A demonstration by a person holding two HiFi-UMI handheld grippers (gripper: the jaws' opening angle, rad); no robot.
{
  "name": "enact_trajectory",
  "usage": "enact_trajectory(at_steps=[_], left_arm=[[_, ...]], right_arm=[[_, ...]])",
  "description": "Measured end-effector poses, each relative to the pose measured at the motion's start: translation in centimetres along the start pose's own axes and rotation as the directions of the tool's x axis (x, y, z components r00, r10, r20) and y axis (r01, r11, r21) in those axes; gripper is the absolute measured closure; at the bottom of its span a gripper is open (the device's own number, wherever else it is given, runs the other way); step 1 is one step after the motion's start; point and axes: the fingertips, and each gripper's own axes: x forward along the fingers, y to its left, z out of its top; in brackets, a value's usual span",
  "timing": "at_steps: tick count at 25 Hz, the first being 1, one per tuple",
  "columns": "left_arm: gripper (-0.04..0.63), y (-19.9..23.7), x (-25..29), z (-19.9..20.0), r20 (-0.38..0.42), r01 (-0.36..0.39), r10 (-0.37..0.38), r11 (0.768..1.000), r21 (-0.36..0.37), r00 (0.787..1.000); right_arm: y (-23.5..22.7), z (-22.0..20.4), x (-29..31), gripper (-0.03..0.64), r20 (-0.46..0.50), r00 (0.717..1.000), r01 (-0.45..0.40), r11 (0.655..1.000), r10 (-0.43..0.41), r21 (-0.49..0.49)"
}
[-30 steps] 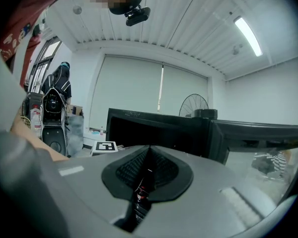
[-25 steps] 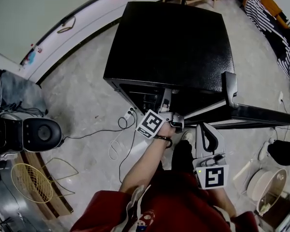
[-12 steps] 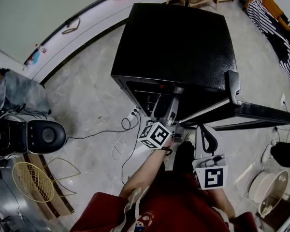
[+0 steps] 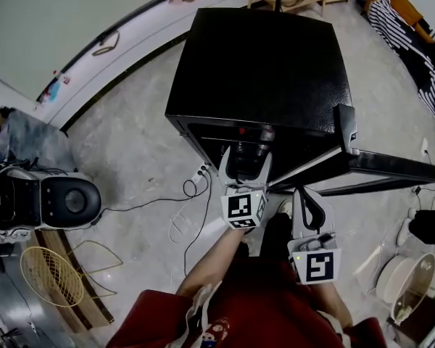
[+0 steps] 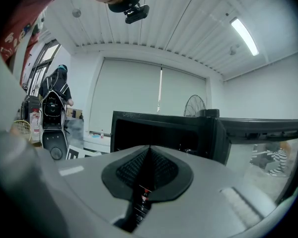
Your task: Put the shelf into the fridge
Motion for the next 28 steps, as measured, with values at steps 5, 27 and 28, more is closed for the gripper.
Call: enact_trajectory(at_steps=[5, 27, 28], left_arm=[[0.179, 0.7, 0.7, -1.0, -0.037, -0.05, 0.053, 0.996, 0.076, 0.998], [0.176, 1.5, 3.8, -0.8, -0.034, -0.107, 0.114, 0.98, 0.17, 0.993], [0.176, 1.6, 4.1, -0.8, -0.036, -0.107, 0.115, 0.98, 0.169, 0.993]], right_arm=[[-0.6, -0.1, -0.2, 0.617, -0.005, 1.0, 0.006, 1.0, -0.006, 0.01], [-2.9, -1.1, 0.1, 0.617, -0.025, 0.999, 0.04, 0.999, -0.039, 0.023], [-3.0, -1.1, 0.2, 0.617, -0.019, 0.999, 0.043, 0.999, -0.043, 0.021]])
